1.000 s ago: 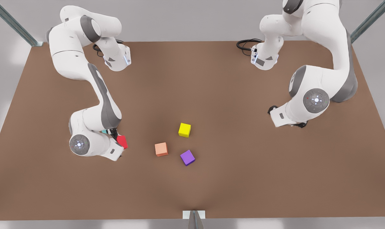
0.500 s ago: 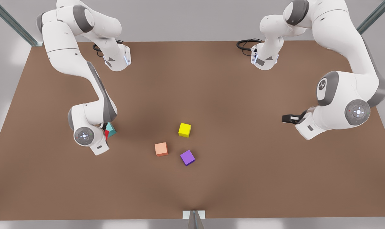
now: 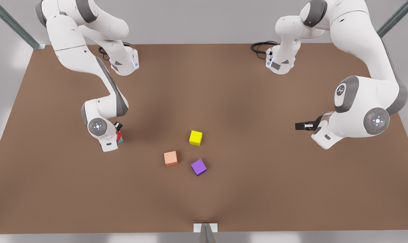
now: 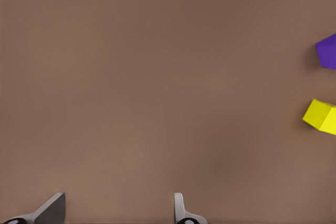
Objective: Pick up red wooden cube and pass to hand red wooden cube and place in blue wooden cube
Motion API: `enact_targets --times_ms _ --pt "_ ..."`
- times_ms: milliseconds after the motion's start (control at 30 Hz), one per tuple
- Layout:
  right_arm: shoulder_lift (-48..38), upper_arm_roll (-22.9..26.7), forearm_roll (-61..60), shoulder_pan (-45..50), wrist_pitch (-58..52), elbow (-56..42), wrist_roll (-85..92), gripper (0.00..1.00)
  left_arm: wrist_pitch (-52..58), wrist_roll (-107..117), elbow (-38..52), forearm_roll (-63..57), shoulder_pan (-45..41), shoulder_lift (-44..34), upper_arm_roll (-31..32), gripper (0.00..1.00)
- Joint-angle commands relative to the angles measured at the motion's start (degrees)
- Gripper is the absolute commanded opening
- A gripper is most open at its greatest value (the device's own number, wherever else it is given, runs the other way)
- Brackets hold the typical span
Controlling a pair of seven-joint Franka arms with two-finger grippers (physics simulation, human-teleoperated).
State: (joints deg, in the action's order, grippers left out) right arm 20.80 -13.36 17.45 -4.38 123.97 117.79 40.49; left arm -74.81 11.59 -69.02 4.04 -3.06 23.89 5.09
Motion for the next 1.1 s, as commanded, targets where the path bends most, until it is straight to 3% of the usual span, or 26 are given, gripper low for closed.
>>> enact_targets --times_ms 0,333,400,433,467,1067 --pt "0.1 0.0 0.7 -0.3 4.9 0.4 -13.1 0.54 0.3 6.8 0.0 0.0 0.0 -0.1 0.0 1.00" --pt "-0.2 -0.1 0.9 -1.5 5.8 2.2 -13.2 0.57 1.0 6.8 0.0 -0.1 0.2 -0.1 0.0 1.00" --pt "-0.3 -0.1 0.9 -1.9 5.8 2.5 -13.2 0.69 1.0 6.8 0.0 -0.1 0.1 -0.1 0.0 1.00" --pt "-0.4 -0.1 0.9 -2.0 5.5 2.6 -13.2 0.98 1.0 6.9 0.0 -0.1 0.1 -0.1 0.0 1.00" --pt "-0.6 -0.1 0.8 -2.1 5.4 3.0 -13.2 1.00 1.0 6.8 0.0 -0.1 0.1 -0.1 0.0 1.00" --pt "-4.6 -0.4 -1.7 -2.6 1.5 4.5 -11.0 1.00 1.1 6.8 0.0 -0.1 0.1 -0.1 0.0 1.00"
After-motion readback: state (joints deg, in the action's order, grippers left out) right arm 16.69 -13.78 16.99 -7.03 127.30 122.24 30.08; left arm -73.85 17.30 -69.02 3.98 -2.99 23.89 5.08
